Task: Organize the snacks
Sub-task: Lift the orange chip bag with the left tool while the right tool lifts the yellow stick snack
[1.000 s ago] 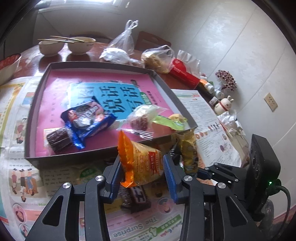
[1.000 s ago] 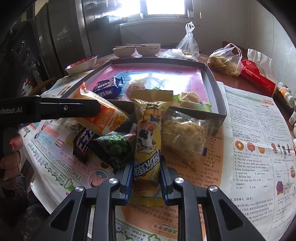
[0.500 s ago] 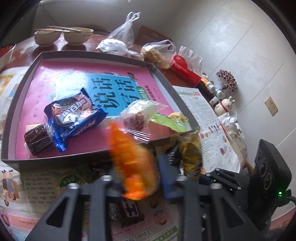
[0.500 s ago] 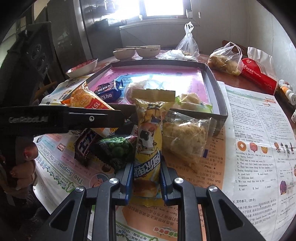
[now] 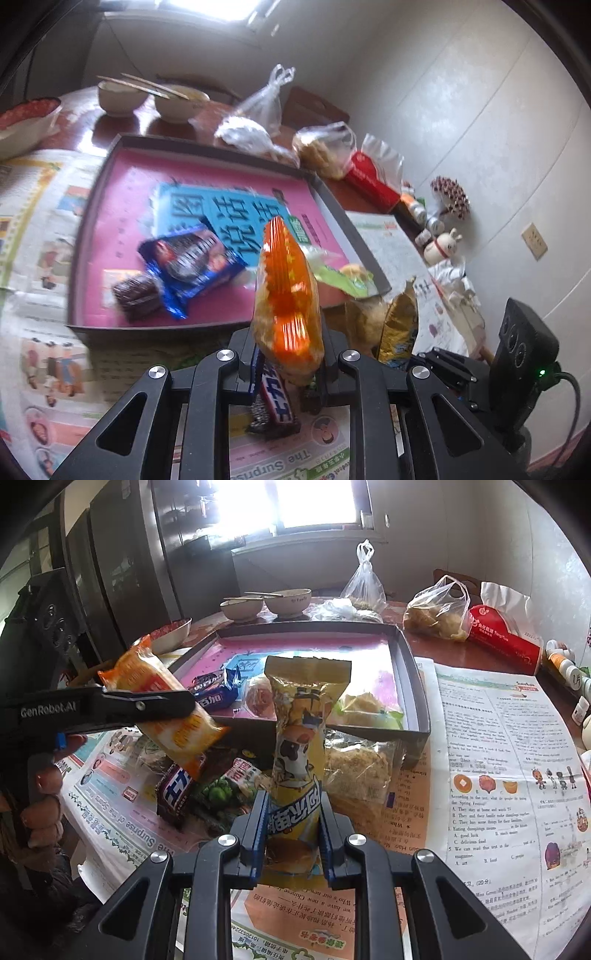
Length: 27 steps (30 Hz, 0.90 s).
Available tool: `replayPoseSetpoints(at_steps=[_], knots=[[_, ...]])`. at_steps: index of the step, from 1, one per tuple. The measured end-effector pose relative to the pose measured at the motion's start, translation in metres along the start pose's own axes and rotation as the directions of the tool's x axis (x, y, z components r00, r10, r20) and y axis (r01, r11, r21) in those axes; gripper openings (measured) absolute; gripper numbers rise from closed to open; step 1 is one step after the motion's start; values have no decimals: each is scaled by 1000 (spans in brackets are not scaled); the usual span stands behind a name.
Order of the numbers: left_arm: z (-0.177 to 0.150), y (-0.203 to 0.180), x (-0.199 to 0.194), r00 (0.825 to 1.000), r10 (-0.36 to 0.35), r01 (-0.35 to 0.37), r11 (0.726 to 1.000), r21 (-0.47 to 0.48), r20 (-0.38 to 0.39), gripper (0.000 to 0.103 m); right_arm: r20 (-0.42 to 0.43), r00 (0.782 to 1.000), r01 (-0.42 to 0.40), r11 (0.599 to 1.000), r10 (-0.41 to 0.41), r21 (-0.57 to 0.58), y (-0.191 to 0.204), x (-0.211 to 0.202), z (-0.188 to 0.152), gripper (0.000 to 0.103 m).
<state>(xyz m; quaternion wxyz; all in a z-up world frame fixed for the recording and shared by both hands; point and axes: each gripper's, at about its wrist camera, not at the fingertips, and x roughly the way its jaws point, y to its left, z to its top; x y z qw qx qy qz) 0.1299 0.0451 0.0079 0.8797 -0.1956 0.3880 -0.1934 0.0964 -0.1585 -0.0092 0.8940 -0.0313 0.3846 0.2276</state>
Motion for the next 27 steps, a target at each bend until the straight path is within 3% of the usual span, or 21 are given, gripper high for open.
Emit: replayPoseSetpoints(at_steps=[15,27], knots=[[20,23,-49,987,42,-33,998,-60,153,22,71,997,-3,1000,2,13,-2,-20,20,25],[24,29,-48,986,45,-33,997,-72,160,22,96,995,-10,1000,8,17,-5,-25,31,25]])
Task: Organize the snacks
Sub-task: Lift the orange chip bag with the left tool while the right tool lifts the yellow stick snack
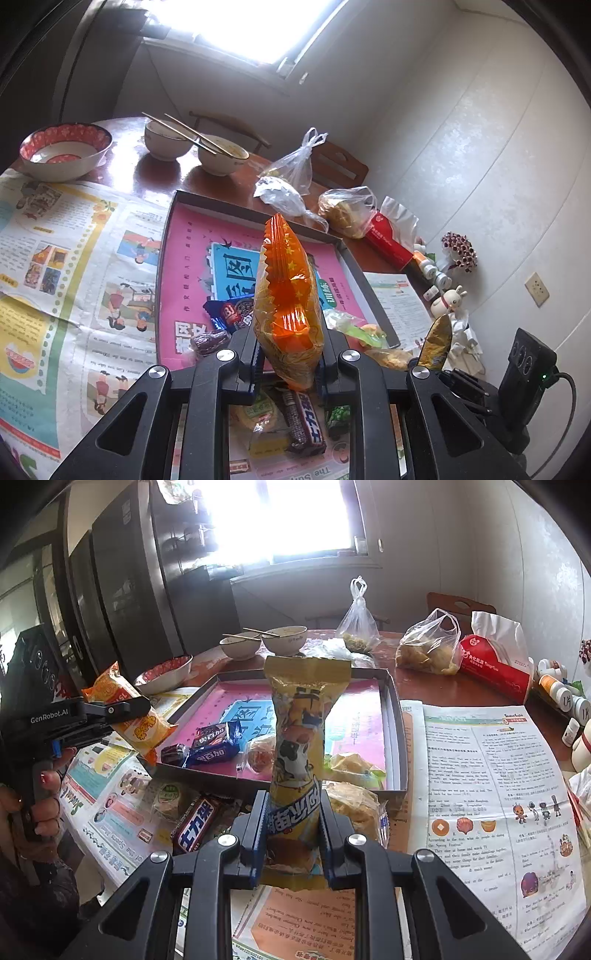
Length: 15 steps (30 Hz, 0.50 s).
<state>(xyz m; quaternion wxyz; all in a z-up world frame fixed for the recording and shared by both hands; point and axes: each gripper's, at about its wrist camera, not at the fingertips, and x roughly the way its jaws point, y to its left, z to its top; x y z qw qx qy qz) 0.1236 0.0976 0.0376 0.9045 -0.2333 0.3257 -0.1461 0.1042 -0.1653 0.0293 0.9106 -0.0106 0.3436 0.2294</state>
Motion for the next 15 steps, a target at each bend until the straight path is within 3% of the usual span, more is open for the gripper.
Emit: replayPoseSetpoints(at_steps=[5,15], knots=[[-1,-1,5,1000,-5,5,1000,1,-11,22,-16,999,-35,999,35,6,3,0,-5,25],[1,1,10,1000,-20,20,1000,0,-16,22,-3,1000,-15,999,15,29,-4,-3,-1,25]])
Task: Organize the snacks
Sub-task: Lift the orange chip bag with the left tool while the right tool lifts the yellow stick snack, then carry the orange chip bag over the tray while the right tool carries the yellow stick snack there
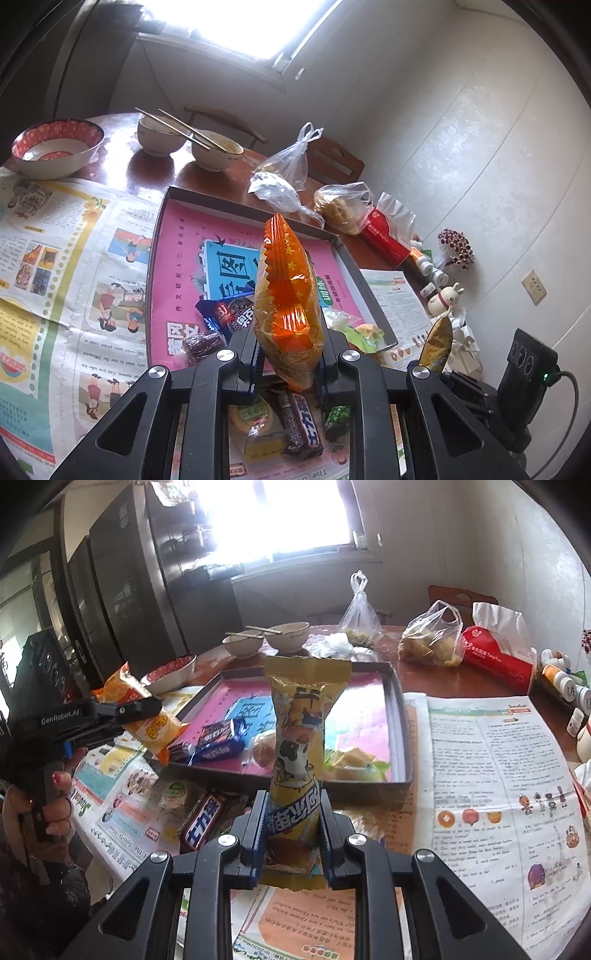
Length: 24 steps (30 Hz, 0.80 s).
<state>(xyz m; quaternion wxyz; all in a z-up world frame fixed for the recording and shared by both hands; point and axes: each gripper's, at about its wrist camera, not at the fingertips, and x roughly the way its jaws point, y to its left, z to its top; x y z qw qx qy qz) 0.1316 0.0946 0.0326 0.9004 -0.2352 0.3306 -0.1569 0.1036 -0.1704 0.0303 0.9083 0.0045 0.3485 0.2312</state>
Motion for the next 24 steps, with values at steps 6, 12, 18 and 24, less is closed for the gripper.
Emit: replayPoseSetpoints(at_steps=[6,12,18,24], knots=[[3,-4,7,1000,-9,9,1000,9,-5,22,27,1000,10,1000,-10,12,-5,-1,12,25],[6,-8,16,1000,-15,15,1000,16,-13,22,46,999,2,1000,-3,19,-5,5,25,25],[7,-10,30,999,-20,21,1000,21,-36,22,51,999,-11,1000,10,21,-4,16,38,25],[6,-12,47,997,-33,36,998,43,-73,22,34,999,-15,999,14,32,-8,31,46,25]])
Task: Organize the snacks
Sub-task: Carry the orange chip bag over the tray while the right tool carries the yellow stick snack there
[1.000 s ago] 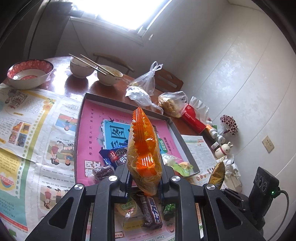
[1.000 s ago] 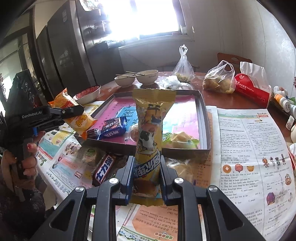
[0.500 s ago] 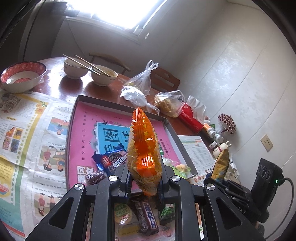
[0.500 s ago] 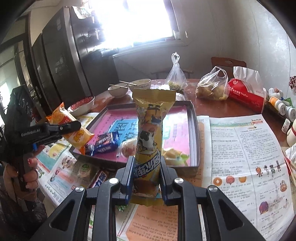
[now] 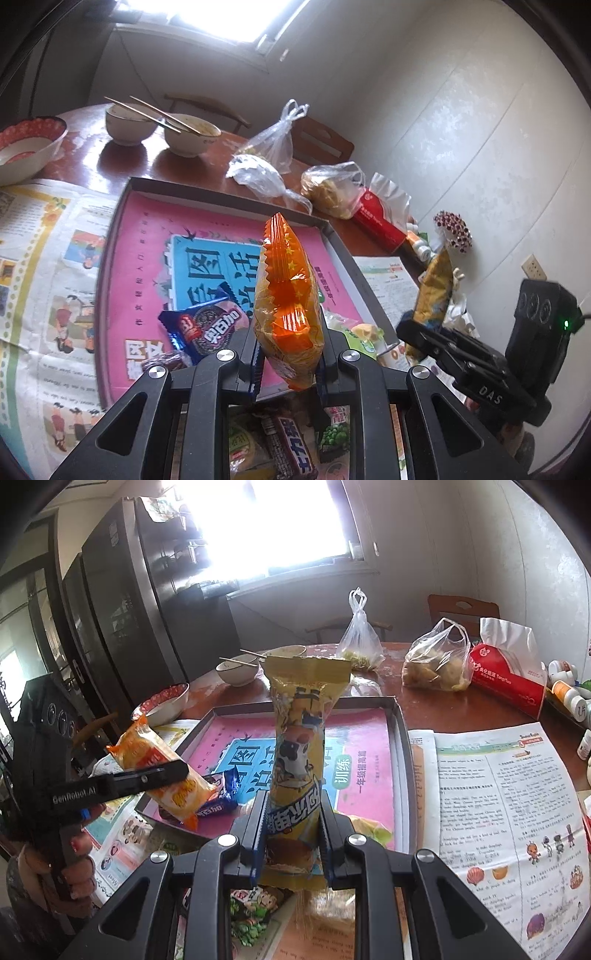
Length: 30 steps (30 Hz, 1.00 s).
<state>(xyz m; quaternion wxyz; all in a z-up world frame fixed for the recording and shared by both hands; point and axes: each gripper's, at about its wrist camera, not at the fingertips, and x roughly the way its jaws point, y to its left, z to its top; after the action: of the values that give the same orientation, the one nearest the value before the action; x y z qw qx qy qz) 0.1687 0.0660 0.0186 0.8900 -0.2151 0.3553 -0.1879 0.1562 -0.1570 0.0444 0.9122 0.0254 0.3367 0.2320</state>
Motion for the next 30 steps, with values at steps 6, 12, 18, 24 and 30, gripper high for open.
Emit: replayPoseSetpoints(at_steps=[6,12,18,24,30], knots=[[0,3,11,1000,2,-2,1000,3,-24,22,-39,999,-1,1000,2,25,-7,18,4,25],[2,6,25,998,-9,9,1000,-6,-59,22,-84,996,5,999,-2,44,-10,35,7,25],[3,6,37,995,-6,6,1000,-1,-95,22,-130,991,22,997,-13,73,-16,48,6,25],[5,7,45,991,4,-5,1000,-6,-132,22,-160,987,50,995,-35,88,-24,55,10,25],[9,5,51,987,21,-20,1000,9,-158,23,-187,982,51,995,-34,85,-25,61,15,25]])
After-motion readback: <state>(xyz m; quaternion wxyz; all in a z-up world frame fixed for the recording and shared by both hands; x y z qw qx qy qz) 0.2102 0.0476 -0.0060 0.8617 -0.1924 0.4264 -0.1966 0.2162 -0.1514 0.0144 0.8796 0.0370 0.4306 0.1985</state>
